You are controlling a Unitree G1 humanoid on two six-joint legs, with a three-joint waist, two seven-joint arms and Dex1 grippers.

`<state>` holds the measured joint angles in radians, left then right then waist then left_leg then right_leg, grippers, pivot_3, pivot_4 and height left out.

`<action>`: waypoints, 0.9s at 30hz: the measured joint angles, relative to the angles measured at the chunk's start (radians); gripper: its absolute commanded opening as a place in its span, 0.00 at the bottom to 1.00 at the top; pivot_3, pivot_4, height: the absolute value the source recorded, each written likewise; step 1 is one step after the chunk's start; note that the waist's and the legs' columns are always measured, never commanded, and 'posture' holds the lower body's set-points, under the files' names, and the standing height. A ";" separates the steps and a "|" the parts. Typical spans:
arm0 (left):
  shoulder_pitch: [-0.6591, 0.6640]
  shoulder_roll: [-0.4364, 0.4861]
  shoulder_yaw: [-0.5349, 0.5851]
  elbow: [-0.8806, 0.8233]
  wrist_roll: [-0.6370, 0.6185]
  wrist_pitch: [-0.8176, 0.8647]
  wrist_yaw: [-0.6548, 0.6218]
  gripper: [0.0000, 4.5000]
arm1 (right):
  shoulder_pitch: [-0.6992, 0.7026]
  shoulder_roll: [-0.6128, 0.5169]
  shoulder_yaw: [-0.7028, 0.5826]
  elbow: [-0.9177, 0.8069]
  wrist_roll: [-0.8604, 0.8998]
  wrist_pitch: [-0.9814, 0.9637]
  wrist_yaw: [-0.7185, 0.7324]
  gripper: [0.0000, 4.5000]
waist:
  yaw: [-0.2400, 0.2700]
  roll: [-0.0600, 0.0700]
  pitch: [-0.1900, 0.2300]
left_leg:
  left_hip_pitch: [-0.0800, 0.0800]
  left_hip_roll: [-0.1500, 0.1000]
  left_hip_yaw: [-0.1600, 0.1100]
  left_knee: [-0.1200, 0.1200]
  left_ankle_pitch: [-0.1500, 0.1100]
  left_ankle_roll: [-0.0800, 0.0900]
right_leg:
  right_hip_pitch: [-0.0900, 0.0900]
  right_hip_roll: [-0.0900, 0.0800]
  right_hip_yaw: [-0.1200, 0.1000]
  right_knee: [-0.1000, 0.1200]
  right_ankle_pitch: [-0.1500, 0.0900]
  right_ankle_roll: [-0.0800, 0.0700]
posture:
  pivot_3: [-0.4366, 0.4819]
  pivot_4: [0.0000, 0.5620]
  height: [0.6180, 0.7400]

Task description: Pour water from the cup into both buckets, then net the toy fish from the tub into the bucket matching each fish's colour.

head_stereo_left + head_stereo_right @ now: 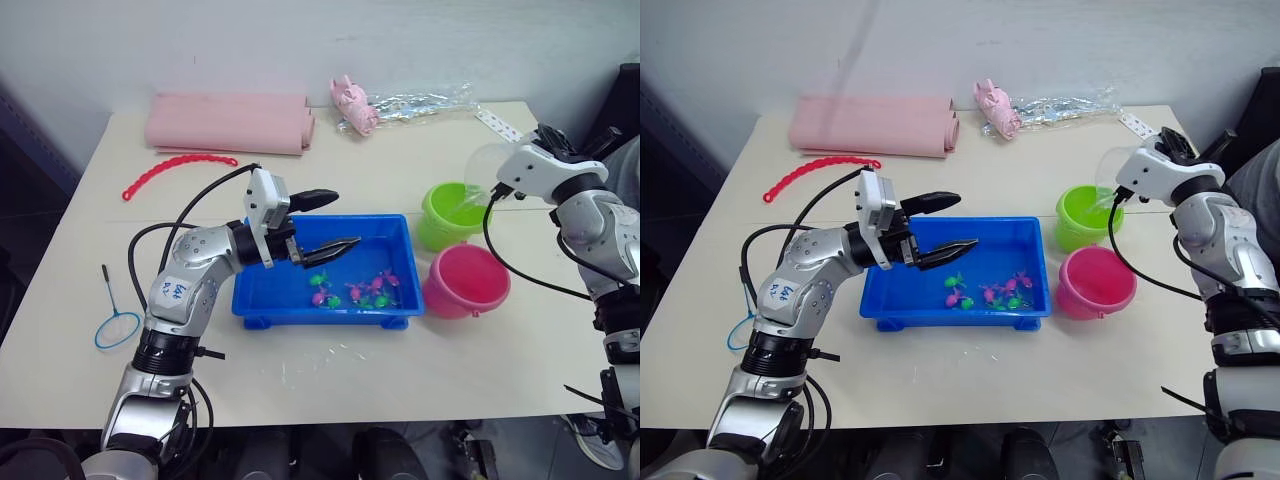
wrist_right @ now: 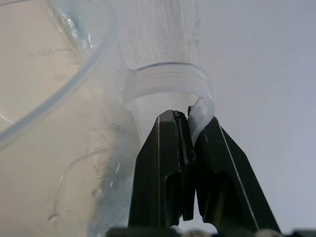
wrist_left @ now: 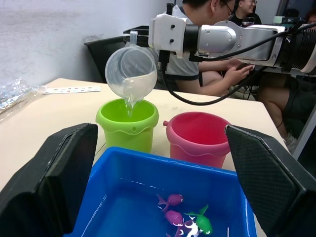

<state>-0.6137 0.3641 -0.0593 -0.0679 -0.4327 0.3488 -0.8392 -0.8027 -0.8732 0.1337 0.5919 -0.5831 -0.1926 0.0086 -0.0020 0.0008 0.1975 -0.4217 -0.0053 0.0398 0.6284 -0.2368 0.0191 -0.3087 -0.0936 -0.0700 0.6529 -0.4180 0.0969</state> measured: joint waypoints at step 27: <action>0.001 0.022 0.005 -0.018 -0.009 -0.012 -0.045 1.00 | -0.012 -0.036 0.058 0.038 -0.159 -0.145 -0.182 0.01 | 0.001 0.000 0.000 | 0.000 0.000 0.000 0.000 0.000 0.000 | 0.000 0.000 0.000 0.000 0.000 0.000 | 0.48 0.27 1.00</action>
<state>-0.6124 0.3863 -0.0543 -0.0862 -0.4412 0.3367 -0.8842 -0.8142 -0.9091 0.1914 0.6300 -0.7417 -0.3375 -0.1730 -0.0015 0.0008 0.1975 -0.4219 -0.0053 0.0396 0.6286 -0.2368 0.0191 -0.3086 -0.0937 -0.0705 0.6530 -0.4180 0.0969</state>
